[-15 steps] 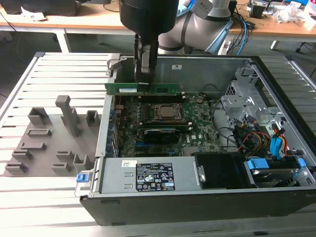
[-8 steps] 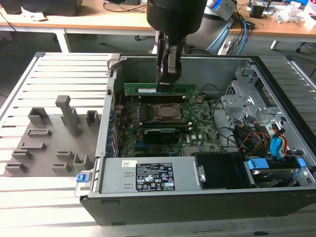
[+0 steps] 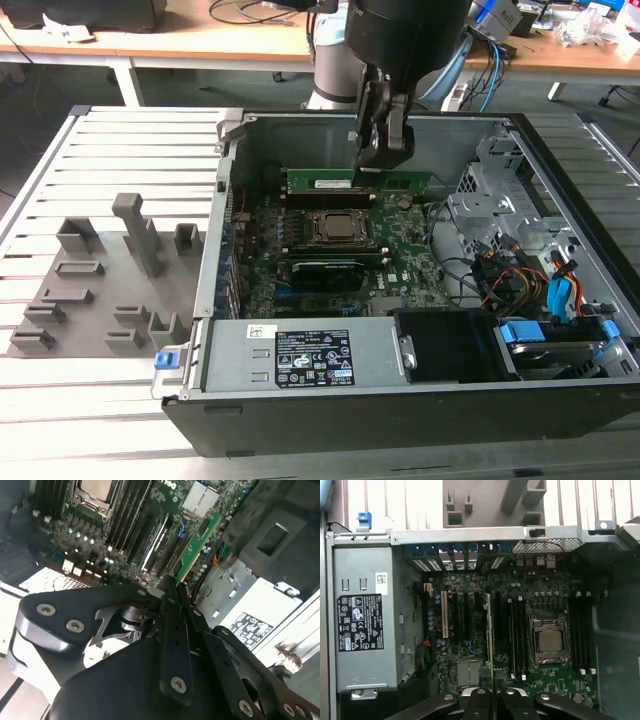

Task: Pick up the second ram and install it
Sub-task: 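Pick up the second ram and move it above second insertion slot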

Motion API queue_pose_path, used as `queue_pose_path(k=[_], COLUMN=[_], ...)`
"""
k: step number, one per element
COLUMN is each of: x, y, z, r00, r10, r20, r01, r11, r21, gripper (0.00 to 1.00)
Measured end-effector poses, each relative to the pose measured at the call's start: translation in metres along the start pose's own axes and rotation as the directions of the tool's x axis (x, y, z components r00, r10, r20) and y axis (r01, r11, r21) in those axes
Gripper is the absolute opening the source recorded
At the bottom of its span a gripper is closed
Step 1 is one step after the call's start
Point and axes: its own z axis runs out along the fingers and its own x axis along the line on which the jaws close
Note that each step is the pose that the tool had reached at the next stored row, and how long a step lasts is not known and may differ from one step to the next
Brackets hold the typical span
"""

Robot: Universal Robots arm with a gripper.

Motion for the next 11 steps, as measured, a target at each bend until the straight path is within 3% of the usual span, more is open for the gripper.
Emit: queue_pose_path(k=[1,2,7,11], x=[-0.0001,-0.0012,-0.0111,-0.0232], y=[-0.0008,-0.0021,-0.012,-0.0305], z=[0.0001,0.0007,0.0038,0.0177], r00=[0.9998,0.9997,0.9996,0.9993], r10=[0.008,0.013,0.019,0.033], r20=[0.0166,0.019,0.0193,0.0196], r01=[-0.008,-0.013,-0.019,-0.033], r11=[1.0,0.9999,0.9998,0.9995], r21=[-0.0006,-0.0005,-0.0005,-0.0044], gripper=[0.14,0.14,0.14,0.14])
